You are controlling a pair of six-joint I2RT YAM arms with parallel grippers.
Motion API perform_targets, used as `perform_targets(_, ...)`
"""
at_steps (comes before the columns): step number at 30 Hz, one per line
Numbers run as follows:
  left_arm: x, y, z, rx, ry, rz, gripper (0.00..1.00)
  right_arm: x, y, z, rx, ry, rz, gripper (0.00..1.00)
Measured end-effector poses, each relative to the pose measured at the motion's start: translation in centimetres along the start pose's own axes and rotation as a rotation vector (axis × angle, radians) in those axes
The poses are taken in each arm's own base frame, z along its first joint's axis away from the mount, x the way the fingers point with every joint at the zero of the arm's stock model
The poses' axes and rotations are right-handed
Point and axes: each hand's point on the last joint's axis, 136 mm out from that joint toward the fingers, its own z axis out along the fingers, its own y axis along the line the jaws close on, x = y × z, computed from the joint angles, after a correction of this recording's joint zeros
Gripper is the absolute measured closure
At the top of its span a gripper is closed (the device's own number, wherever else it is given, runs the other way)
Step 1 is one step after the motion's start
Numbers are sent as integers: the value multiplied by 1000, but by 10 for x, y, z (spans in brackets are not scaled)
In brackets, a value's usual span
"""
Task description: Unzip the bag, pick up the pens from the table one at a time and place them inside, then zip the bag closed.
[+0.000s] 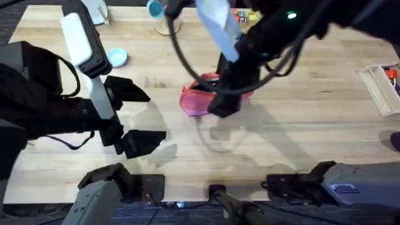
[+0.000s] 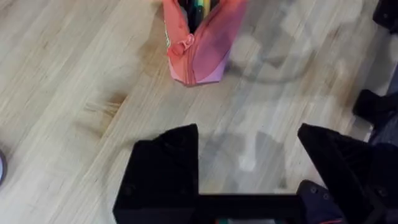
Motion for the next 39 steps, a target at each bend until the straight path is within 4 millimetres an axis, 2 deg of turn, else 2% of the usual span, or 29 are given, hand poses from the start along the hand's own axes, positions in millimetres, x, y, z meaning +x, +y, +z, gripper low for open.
perform_targets(4,0,0,0,0,0,0,6,-18,-7,14,16,-39,-36,6)
perform_targets(9,0,0,0,0,0,0,6,-43,-12,14,56,-122,-85,6)
perform_targets(28,0,0,0,0,0,0,6,-53,-15,15,74,-156,-103,6)
perform_targets(32,0,0,0,0,0,0,7,-54,-20,29,64,-141,-98,6)
perform_targets(39,0,0,0,0,0,0,6,-44,-28,71,13,-60,-53,6)
